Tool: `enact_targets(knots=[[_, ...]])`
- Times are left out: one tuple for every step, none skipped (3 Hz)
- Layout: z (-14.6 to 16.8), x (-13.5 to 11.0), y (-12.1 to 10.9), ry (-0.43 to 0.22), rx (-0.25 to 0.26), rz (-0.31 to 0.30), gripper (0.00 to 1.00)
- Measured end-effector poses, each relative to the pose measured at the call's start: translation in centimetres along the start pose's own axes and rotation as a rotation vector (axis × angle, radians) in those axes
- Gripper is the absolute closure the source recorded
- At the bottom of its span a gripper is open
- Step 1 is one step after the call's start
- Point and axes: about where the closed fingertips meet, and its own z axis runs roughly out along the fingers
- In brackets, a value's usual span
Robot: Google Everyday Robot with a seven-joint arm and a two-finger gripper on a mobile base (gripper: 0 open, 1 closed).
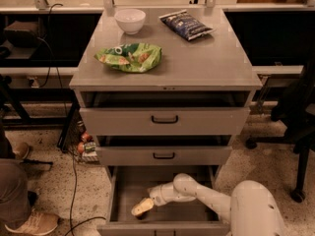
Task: Place orange into bottom drawer
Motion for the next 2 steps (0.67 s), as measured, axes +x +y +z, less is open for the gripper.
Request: enact_targets(knots=[[-2.0, -0.1, -1.5, -0.029, 0.006, 0.022, 0.0], [-4.9, -0.3, -3.7, -0.067, 0.043, 0.042, 0.0]])
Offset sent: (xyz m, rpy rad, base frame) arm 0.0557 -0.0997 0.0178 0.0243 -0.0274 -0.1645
